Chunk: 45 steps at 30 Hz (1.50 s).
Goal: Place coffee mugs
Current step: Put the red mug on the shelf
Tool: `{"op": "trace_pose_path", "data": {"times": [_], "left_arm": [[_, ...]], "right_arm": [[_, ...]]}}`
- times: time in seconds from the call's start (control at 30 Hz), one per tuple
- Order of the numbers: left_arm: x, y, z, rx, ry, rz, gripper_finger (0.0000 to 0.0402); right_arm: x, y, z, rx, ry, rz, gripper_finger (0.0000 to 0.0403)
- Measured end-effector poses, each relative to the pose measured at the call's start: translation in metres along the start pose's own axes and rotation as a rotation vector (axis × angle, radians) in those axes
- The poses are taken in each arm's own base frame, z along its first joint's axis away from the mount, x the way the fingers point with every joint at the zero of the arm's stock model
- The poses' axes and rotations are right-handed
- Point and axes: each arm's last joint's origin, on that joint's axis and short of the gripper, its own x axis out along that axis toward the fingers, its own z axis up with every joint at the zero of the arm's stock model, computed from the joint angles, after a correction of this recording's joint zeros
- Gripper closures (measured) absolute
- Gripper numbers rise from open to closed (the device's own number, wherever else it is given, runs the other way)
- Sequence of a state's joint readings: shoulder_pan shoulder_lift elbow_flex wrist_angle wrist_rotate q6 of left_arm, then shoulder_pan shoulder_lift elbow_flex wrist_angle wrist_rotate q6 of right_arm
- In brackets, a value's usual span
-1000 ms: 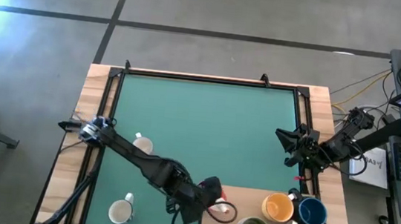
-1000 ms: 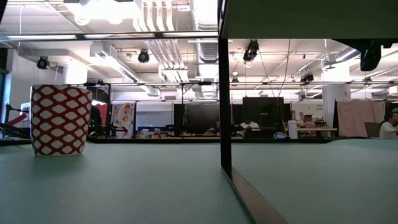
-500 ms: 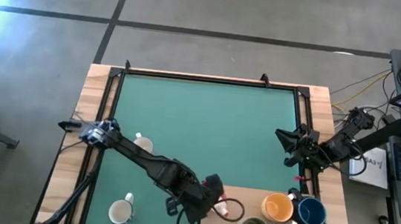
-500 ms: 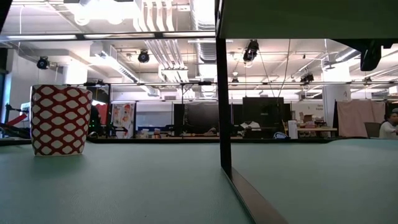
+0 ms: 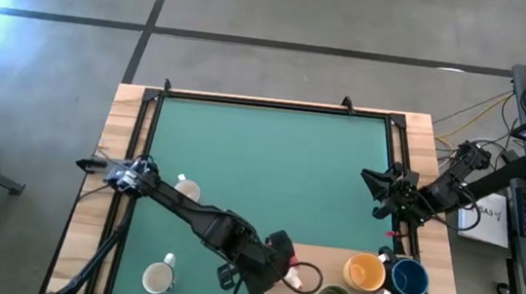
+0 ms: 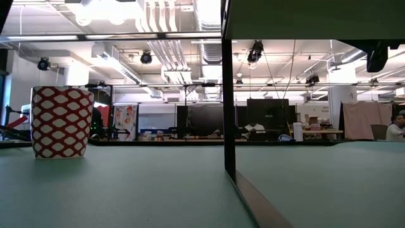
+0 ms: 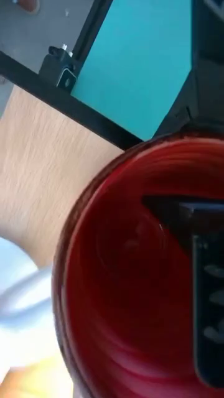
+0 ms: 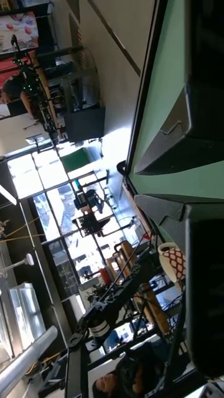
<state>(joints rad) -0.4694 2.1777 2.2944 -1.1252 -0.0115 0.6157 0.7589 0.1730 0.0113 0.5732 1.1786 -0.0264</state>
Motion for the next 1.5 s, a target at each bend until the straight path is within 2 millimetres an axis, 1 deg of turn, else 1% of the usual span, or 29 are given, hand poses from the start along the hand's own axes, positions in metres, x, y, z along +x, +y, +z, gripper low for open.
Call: {"op": "trace_pose_path", "data": {"times": [0.13,0.33,0.63,0.87,1.5], "left_arm": [[-0.001,0.000,0.001,0.026,-0.008,0.008,0.0318],[-0.002,0.002,0.004,0.056,-0.036,0.033,0.0322],[-0.005,0.005,0.015,0.129,-0.123,0.100,0.0322],[-0.006,-0.006,0.024,0.142,-0.151,0.094,0.0322],[-0.010,-0.026,0.045,0.182,-0.231,0.109,0.0322]], "right_arm": [[0.000,0.000,0.000,0.000,0.000,0.000,0.0353],[0.000,0.000,0.000,0.000,0.000,0.000,0.0353],[0.000,0.000,0.000,0.000,0.000,0.000,0.0353],[0.000,0.000,0.000,0.000,0.000,0.000,0.0353],[0.000,0.000,0.000,0.000,0.000,0.000,0.0353]]}}
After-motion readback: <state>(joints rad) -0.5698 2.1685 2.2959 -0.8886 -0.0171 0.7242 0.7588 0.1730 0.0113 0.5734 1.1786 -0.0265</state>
